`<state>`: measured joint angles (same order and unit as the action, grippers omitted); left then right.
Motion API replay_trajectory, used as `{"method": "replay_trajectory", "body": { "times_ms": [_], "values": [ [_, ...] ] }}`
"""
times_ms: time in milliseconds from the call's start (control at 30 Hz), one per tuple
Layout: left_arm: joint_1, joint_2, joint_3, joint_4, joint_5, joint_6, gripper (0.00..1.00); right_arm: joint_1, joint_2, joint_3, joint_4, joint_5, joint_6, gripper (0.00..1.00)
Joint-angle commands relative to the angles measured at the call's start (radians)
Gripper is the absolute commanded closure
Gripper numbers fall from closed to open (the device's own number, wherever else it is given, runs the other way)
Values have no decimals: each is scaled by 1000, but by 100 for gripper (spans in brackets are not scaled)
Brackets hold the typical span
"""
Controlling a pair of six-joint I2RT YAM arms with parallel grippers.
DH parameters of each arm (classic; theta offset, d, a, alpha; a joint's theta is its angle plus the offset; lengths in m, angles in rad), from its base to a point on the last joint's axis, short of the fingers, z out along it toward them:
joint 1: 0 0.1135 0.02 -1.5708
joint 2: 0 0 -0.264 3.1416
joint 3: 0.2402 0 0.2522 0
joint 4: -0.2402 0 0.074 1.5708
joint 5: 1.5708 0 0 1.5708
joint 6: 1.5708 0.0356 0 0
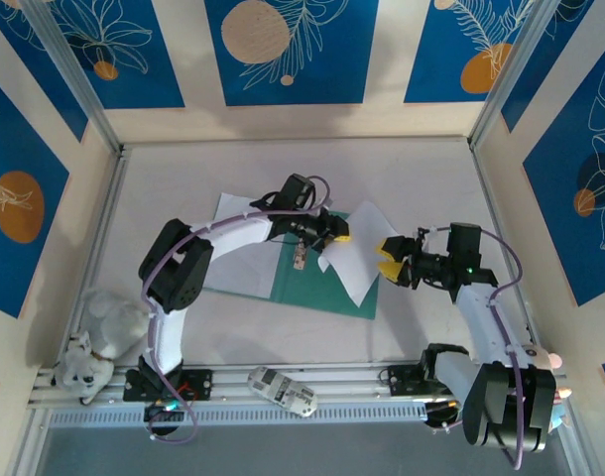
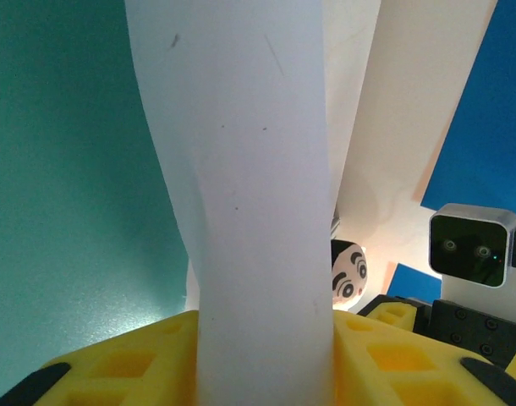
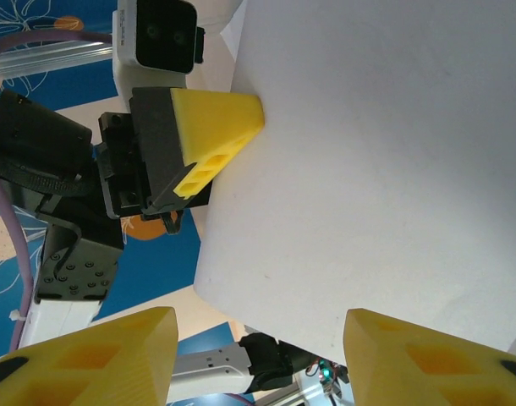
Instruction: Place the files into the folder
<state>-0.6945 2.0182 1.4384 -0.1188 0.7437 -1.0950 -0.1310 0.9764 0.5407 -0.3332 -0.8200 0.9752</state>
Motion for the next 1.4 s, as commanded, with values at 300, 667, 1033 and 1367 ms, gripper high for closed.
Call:
{"method": "replay_trajectory", "body": {
  "times_ms": [300,667,1033,1367],
  "values": [
    [20,-70,-76,79,14,-72,64,-79,-20,-185,108,-39,108,43],
    [23,-96,-131,162,16,-160,68,-73,1,-312,294,23,230,36],
    [21,-110,-140,183,30,-195,69,41,185,-310,532,94,322,32],
    [21,-117,-145,177,28,-197,69,77,291,-293,767,120,395,36]
  ]
}}
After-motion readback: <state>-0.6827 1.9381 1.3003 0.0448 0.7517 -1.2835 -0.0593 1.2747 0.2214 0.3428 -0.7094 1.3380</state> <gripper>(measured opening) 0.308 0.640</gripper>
